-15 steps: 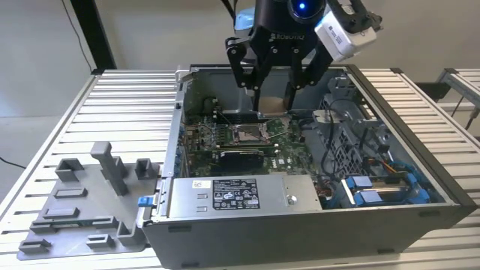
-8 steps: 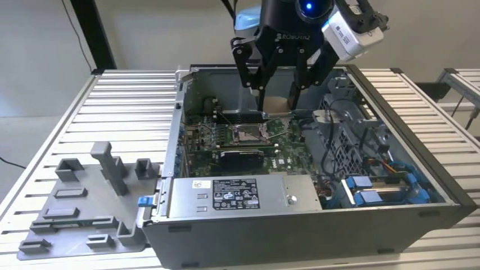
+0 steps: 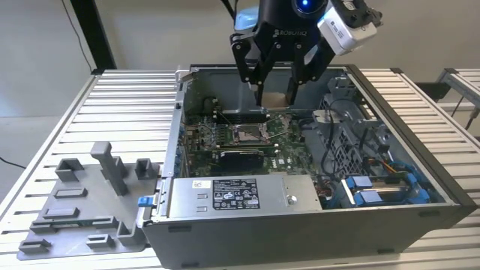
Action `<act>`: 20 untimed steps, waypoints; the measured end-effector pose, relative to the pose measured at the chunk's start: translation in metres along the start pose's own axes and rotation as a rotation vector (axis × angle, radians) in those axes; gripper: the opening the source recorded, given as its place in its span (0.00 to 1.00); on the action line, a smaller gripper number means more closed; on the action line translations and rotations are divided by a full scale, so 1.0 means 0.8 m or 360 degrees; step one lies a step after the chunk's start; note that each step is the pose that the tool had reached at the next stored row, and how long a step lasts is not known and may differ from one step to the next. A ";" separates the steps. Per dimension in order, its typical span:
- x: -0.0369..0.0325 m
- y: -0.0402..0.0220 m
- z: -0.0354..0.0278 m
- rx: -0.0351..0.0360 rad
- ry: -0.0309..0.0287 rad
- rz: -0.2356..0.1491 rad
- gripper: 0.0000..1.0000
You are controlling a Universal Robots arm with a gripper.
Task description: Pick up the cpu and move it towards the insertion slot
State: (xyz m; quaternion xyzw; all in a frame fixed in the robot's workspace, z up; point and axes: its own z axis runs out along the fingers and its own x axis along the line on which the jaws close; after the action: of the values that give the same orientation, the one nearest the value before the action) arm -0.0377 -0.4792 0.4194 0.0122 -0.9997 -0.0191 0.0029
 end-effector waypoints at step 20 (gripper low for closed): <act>0.0149 0.0509 0.0033 0.0000 -0.00005 0.0010 0.00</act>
State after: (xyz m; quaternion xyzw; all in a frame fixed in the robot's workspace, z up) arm -0.0506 -0.4386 0.4183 0.0092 -0.9998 -0.0191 0.0028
